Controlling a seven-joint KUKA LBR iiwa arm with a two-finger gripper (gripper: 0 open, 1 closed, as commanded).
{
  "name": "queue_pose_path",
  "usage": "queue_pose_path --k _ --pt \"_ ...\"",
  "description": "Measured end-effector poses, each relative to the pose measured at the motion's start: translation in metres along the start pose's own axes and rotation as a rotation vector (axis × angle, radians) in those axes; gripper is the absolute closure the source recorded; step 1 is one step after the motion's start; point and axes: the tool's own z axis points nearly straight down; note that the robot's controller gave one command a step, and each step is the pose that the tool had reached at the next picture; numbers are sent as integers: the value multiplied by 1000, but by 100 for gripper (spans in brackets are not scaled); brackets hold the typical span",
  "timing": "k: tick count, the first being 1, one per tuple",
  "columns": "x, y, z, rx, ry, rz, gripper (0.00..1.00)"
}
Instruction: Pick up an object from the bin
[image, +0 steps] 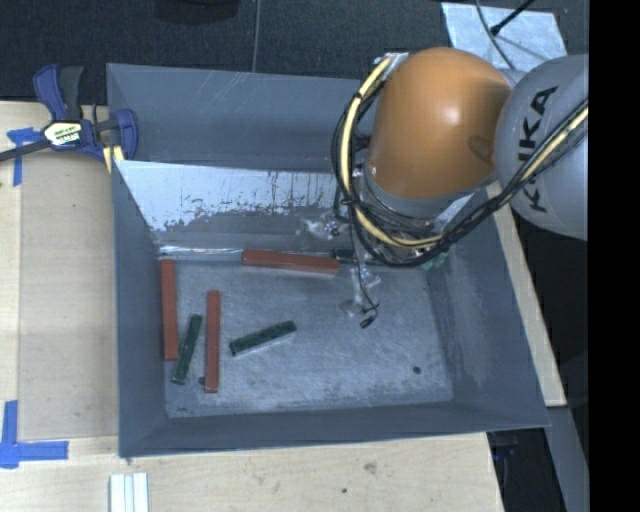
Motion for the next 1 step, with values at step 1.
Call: queue_pose_path --k 1 --pt "5 19 165 -3 9 101 0"
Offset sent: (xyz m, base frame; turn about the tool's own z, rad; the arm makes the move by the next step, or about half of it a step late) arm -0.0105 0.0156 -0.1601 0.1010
